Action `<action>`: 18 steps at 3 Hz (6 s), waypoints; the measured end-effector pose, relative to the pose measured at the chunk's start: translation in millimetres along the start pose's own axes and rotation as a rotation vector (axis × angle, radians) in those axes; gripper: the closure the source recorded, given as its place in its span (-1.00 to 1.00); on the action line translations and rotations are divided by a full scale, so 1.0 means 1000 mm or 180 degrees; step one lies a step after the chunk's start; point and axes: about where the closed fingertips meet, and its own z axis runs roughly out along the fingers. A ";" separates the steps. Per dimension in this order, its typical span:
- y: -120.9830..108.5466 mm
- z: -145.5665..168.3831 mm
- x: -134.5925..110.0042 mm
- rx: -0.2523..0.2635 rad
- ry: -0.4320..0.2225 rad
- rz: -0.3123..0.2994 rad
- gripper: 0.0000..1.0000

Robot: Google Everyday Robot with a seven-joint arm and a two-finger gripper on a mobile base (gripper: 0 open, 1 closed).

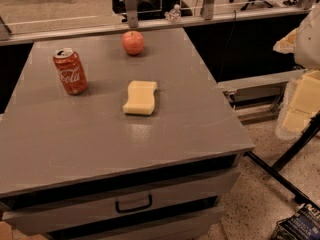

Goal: Move apple near coke can

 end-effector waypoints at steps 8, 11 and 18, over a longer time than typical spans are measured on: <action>-0.164 0.074 -0.126 0.0751 -0.2729 0.0801 -1.00; -0.221 0.173 -0.183 0.0666 -0.3031 0.1186 -1.00; -0.293 0.275 -0.347 0.0317 -0.3141 0.0910 -0.24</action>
Offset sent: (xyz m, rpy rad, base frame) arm 0.0409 0.0209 0.0047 0.2784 -0.1146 0.0855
